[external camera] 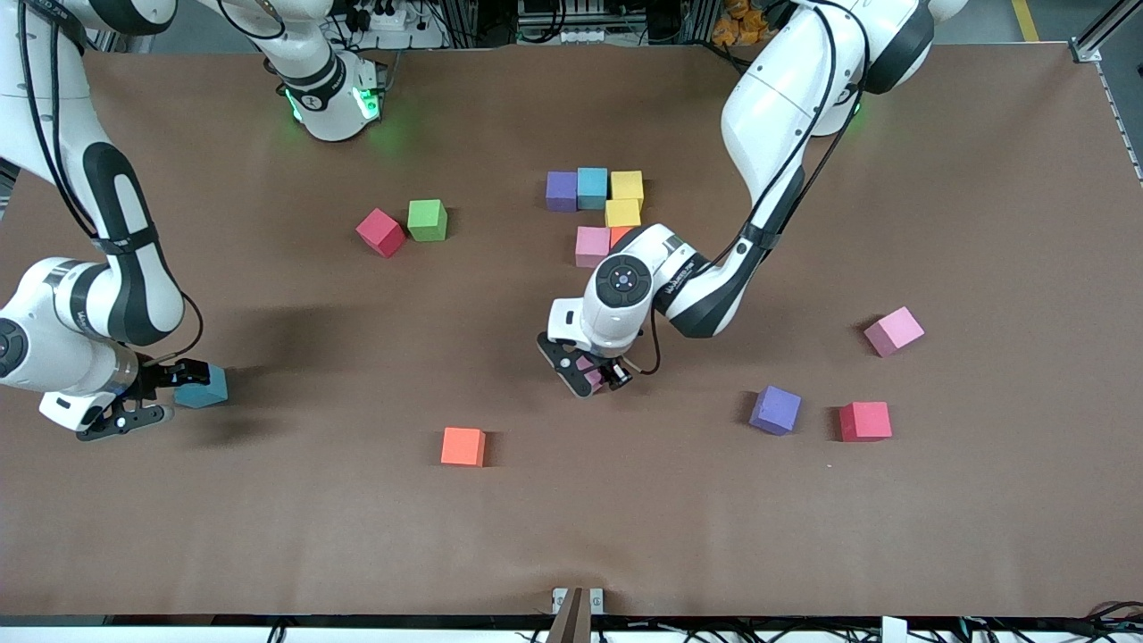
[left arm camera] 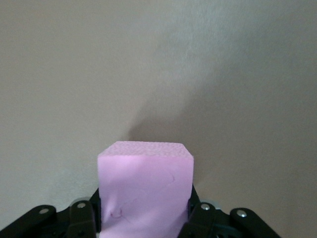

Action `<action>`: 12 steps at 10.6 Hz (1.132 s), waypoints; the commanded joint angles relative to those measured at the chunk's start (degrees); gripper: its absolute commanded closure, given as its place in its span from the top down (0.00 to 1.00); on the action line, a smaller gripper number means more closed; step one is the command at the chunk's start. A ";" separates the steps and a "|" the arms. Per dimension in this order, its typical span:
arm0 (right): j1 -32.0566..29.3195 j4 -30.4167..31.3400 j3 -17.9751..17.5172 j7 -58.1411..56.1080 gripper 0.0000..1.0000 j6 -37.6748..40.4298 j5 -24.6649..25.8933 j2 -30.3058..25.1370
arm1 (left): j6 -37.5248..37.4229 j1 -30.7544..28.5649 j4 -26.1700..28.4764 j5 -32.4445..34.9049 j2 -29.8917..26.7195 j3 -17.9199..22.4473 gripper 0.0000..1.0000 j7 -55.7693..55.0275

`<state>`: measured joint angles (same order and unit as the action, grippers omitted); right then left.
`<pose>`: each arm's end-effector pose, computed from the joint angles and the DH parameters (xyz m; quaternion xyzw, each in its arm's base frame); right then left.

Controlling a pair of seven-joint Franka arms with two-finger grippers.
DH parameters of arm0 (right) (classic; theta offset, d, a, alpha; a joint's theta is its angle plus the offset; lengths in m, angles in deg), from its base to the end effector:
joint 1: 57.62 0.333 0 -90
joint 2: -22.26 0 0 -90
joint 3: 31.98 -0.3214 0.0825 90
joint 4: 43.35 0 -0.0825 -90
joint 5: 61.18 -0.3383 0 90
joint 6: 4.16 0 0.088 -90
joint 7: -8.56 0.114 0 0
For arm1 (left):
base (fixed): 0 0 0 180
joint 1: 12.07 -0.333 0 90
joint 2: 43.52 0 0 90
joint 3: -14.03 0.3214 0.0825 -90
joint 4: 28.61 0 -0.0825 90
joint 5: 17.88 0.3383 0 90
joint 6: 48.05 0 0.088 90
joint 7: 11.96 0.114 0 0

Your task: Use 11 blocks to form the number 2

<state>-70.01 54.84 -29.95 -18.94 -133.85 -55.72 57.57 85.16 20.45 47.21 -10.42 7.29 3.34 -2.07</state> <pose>0.6155 -0.1587 0.2553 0.9874 0.1479 -0.0475 0.0310 0.5530 -0.4665 0.2403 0.8911 -0.4488 0.0567 0.0375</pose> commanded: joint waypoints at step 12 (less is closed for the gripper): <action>-1.49 -1.24 -1.50 -0.45 0.58 -1.71 0.51 4.23 | -1.12 3.24 9.70 4.23 -9.86 -7.68 0.40 13.98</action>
<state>-70.04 54.72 -30.37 -18.94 -135.29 -55.73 60.32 84.34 23.99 53.26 -7.36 0.25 -3.97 8.20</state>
